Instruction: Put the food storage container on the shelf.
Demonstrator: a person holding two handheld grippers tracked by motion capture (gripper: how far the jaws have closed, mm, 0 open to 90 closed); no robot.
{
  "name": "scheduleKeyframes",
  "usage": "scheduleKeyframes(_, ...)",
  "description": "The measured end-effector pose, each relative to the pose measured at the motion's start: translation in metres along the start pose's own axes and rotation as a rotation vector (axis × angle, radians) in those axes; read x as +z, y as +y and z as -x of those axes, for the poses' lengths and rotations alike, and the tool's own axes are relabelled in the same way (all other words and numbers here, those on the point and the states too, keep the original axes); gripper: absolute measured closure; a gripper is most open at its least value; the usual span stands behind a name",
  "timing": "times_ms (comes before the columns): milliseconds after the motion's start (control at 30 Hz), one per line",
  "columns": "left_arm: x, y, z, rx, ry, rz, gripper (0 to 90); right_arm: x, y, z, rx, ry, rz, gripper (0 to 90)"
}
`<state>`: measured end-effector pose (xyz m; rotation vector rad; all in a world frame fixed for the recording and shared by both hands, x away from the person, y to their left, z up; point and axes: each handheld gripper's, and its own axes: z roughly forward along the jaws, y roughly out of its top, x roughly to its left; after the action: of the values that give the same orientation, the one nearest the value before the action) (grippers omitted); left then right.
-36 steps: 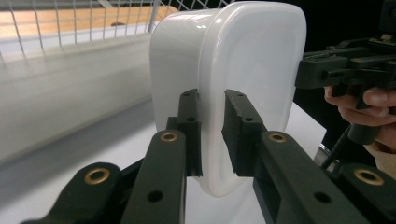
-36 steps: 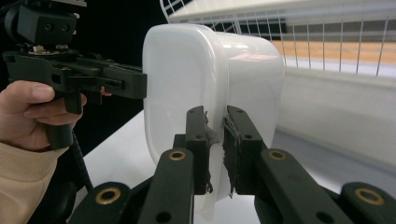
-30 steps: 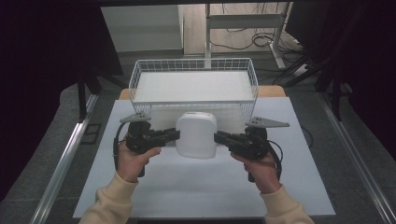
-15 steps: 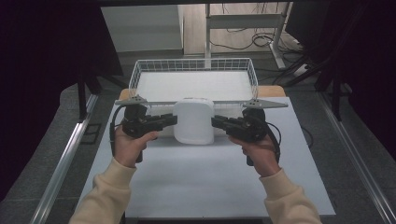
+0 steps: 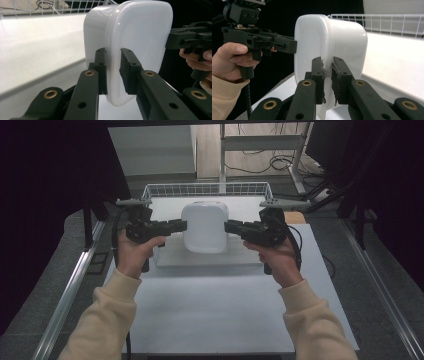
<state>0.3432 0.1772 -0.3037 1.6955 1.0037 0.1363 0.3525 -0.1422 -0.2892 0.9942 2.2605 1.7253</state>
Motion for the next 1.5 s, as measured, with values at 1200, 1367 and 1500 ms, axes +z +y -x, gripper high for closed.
scheduleKeyframes(1200,0.056,0.064,-0.083,-0.277,-0.020,-0.052,75.4,0.068,0.060,0.078,0.221,-0.064,-0.131,72.4)
scheduleKeyframes(1367,0.063,0.063,-0.090,-0.315,-0.041,-0.050,74.1,0.077,0.058,0.093,0.330,-0.069,-0.145,69.0)
scheduleKeyframes(1500,0.067,0.062,-0.093,-0.340,-0.034,-0.048,72.7,0.083,0.055,0.102,0.374,-0.057,-0.139,67.6)
